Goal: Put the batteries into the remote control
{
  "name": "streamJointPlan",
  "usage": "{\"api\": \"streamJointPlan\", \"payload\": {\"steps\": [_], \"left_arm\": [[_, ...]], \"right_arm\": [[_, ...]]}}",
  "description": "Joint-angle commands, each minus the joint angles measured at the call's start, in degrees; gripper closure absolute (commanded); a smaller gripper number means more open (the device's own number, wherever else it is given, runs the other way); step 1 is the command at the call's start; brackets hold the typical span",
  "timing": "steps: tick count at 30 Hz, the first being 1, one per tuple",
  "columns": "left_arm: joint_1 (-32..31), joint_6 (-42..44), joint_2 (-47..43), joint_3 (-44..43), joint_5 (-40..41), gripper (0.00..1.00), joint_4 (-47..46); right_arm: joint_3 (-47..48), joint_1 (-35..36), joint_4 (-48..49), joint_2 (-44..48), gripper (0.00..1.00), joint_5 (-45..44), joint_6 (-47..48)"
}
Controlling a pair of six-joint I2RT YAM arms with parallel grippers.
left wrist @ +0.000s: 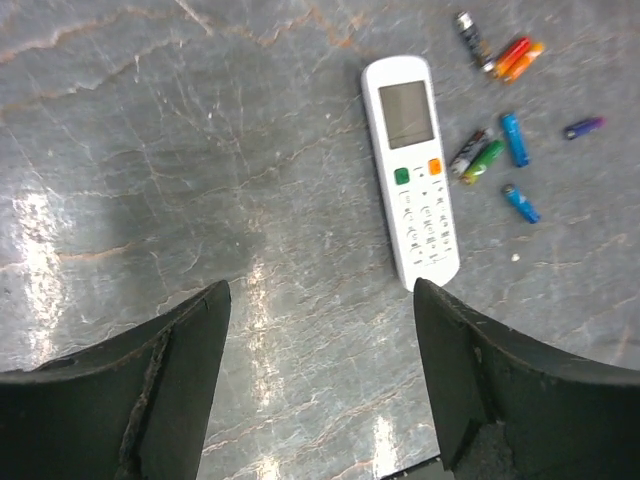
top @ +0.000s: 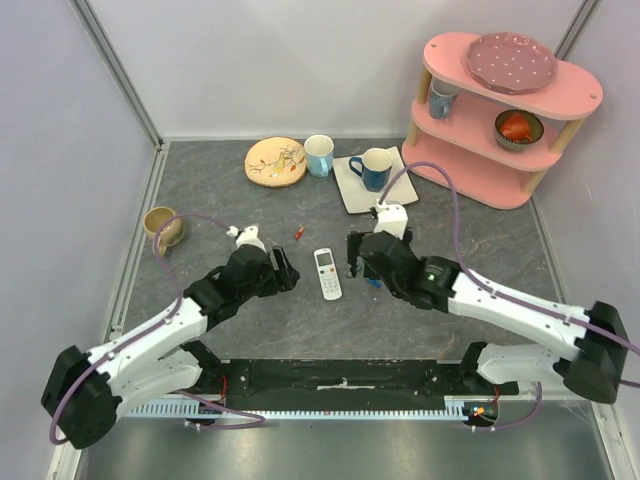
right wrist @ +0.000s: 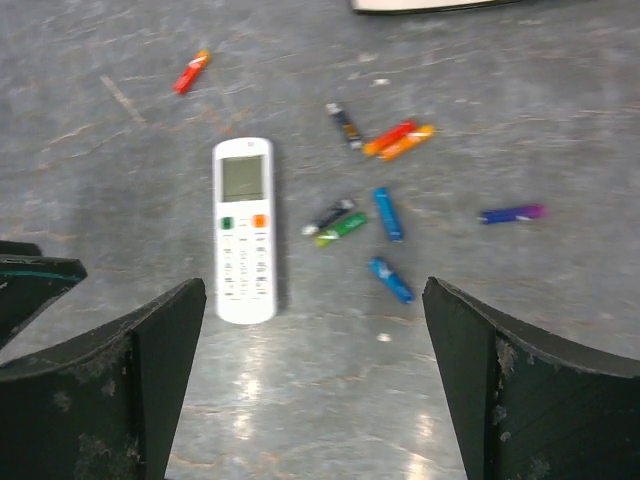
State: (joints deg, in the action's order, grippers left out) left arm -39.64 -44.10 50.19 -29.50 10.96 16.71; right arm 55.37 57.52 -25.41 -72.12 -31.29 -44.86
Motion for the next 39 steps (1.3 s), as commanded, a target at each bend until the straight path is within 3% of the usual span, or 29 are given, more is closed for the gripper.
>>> {"api": "streamJointPlan", "payload": {"steps": [1,2,3,13,29,39], "left_arm": [[-0.2,-4.4,8.6,-4.2,-2.0,0.18,-6.5],[-0.3,-4.9,10.1,-5.2,-1.0,0.01,-6.3],[-0.6,-5.2,12.0,-6.4,-0.5,0.01,-5.9],[-3.8,-11.8,29.7,-22.2,1.5,0.01,2.9],[-7.7,-10.5,50.2,-39.2,5.9,0.03,15.5],[-8.0,-11.6,56.1,-43.4,7.5,0.16,19.3]], "right_arm": [[-6.8,-0.3,-5.1,6.3,0.02,-11.1,1.7],[-7.7,-0.4,-4.9,8.7,0.02,-11.4,1.4],[-8.6,-0.4,-4.7,9.7,0.02,-11.8,0.7],[-13.4,-0.5,-1.0,12.3,0.02,-16.2,-1.5],[-14.2,-0.6,0.0,12.8,0.02,-12.8,0.0],[-14.9,-0.7,0.1,13.8,0.02,-12.4,-0.1]]}}
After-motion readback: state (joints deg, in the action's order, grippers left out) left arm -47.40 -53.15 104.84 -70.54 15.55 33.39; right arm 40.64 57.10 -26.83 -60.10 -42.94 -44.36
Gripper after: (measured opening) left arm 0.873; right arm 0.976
